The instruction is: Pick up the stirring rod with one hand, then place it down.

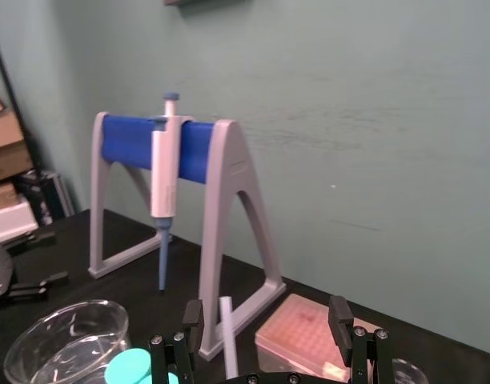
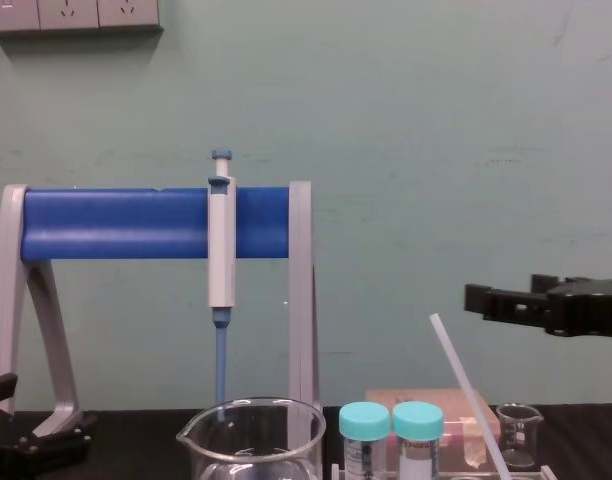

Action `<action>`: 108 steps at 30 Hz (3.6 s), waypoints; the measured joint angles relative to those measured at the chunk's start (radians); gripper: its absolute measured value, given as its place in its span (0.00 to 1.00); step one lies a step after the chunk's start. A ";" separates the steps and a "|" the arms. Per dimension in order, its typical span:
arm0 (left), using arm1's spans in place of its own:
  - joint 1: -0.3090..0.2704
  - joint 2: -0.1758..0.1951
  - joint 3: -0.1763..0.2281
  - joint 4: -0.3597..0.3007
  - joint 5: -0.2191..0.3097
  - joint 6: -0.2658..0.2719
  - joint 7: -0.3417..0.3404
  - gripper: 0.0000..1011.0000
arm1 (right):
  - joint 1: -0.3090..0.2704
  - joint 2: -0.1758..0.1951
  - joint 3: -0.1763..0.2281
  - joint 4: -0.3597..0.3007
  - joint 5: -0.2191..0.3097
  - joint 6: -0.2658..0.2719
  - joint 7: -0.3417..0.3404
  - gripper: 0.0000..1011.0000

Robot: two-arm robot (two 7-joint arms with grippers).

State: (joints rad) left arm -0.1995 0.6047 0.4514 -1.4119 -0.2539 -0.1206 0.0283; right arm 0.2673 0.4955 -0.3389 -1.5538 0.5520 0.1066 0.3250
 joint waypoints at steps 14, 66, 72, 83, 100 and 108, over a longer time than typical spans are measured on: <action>0.000 0.000 0.000 0.000 0.000 0.000 0.000 0.99 | 0.074 -0.027 -0.049 0.068 -0.078 0.039 0.064 0.99; 0.000 0.000 0.000 0.000 0.000 0.000 0.000 0.99 | 0.123 -0.087 -0.068 0.162 -0.170 0.113 0.072 0.99; 0.000 0.000 0.000 0.000 0.000 0.000 0.000 0.99 | 0.122 -0.086 -0.067 0.161 -0.168 0.113 0.072 0.99; 0.000 0.000 0.000 0.000 0.000 0.000 0.000 0.99 | 0.121 -0.085 -0.066 0.160 -0.166 0.113 0.073 0.78; 0.000 0.000 0.000 0.000 0.000 0.000 0.000 0.99 | 0.121 -0.085 -0.066 0.160 -0.164 0.113 0.073 0.25; 0.000 0.000 0.000 0.000 0.000 0.000 0.000 0.99 | 0.121 -0.085 -0.066 0.160 -0.164 0.113 0.073 0.07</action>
State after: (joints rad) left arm -0.1995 0.6046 0.4514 -1.4120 -0.2539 -0.1205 0.0283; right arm 0.3878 0.4109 -0.4047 -1.3943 0.3880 0.2197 0.3983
